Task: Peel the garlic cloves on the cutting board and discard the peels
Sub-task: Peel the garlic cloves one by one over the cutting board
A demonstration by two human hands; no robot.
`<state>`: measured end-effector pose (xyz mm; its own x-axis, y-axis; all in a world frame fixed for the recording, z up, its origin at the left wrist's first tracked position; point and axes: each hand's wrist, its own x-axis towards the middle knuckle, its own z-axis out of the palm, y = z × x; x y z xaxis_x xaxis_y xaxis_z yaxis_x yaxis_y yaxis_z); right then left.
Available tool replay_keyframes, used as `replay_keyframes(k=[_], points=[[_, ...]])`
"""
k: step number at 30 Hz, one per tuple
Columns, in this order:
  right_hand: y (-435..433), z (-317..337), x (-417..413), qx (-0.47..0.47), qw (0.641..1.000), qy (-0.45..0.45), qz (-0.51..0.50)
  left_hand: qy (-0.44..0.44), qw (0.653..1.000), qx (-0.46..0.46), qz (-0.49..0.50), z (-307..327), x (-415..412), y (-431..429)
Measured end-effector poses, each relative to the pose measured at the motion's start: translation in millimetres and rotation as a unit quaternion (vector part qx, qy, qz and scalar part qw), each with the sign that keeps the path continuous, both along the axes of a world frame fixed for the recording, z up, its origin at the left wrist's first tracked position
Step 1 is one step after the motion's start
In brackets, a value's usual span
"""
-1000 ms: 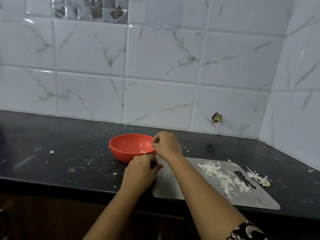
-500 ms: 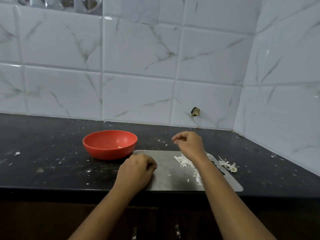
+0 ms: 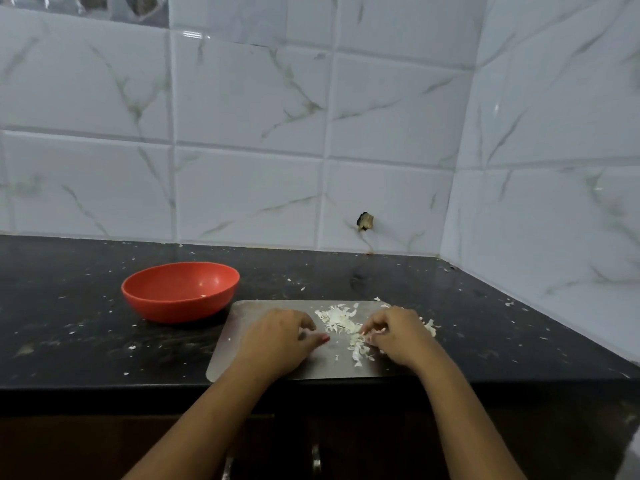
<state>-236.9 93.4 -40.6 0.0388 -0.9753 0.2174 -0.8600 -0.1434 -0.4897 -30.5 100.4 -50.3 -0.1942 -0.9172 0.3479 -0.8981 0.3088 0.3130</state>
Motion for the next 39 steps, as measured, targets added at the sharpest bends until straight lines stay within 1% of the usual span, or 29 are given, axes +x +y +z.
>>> replay_keyframes(k=[2,4,6,9,12,17,20,23,25,26,27,30,34,39], points=[[-3,-7,4,-0.031,0.999,-0.015,0.006,-0.034,0.999,0.029,-0.026,-3,-9,-1],[-6,-9,4,-0.059,0.998,-0.032,0.013,-0.04,0.998,0.024,-0.041,-4,-20,-1],[-7,-8,0,-0.086,0.995,-0.055,0.009,-0.013,0.998,0.012,-0.056,-4,-30,-4],[-6,-7,-4,-0.129,0.985,-0.116,0.0,0.049,0.996,0.013,-0.08,-4,-39,-12],[-9,-12,-5,-0.162,0.976,-0.144,-0.009,0.069,0.994,0.011,-0.084,-5,-44,-21],[-14,-22,-5,-0.192,0.973,-0.127,-0.027,0.063,0.995,-0.039,-0.068,-8,-45,-39],[-16,-23,-6,-0.186,0.976,-0.115,0.001,0.061,0.995,-0.065,-0.051,-11,-43,-48],[-15,-23,-2,-0.134,0.989,-0.047,0.047,0.068,0.994,-0.057,-0.057,-12,-39,-55],[-13,-22,1,-0.101,0.993,0.032,0.053,0.055,0.996,-0.024,-0.072,-13,-40,-57],[-12,-21,2,-0.096,0.993,0.055,0.049,0.041,0.997,-0.009,-0.069,-13,-41,-57],[-12,-21,3,-0.1,0.992,0.056,0.048,0.037,0.997,-0.005,-0.064,-13,-43,-57],[-14,-24,2,-0.117,0.992,0.011,0.042,0.069,0.996,-0.028,-0.05,-13,-44,-62],[-16,-26,2,-0.138,0.99,0.006,0.026,0.078,0.994,-0.053,-0.051,-11,-46,-63],[-17,-27,2,-0.182,0.982,-0.039,0.023,0.103,0.991,-0.067,-0.052,-12,-45,-65]])
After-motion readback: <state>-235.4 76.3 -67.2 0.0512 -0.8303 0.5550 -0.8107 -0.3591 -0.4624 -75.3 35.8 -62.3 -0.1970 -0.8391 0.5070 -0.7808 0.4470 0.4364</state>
